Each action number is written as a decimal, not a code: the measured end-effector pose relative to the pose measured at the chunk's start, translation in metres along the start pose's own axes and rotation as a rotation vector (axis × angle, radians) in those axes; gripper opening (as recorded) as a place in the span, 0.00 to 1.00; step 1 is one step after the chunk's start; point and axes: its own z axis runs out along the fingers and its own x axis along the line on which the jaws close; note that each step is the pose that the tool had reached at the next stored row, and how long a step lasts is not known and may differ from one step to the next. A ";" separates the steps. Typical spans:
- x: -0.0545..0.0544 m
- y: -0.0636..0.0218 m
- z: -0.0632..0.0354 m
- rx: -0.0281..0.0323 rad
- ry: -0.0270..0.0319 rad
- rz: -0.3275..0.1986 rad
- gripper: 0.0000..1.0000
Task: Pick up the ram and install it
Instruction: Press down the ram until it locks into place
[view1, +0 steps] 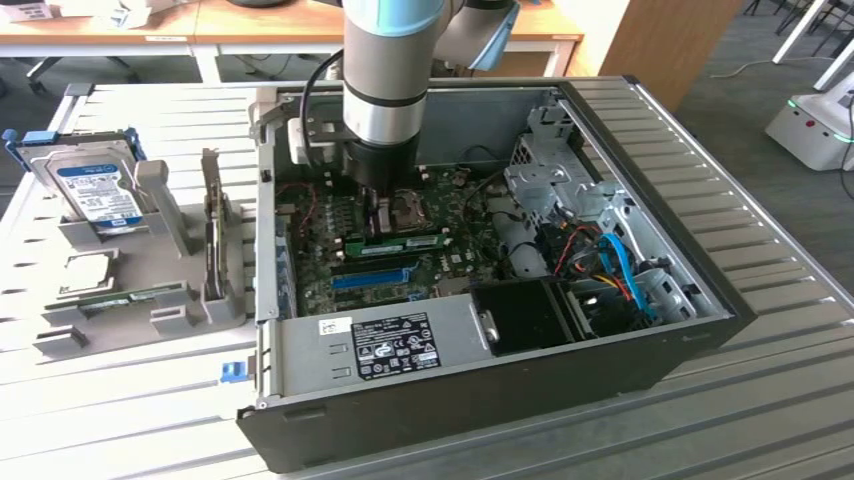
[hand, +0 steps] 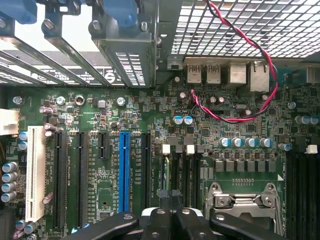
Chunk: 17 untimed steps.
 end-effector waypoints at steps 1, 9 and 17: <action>0.000 0.0000 0.0000 0.0000 0.0000 0.000 0.11; 0.000 0.0000 0.0014 0.0000 0.0001 0.000 0.11; 0.000 0.0000 0.0015 -0.0001 0.0001 0.000 0.11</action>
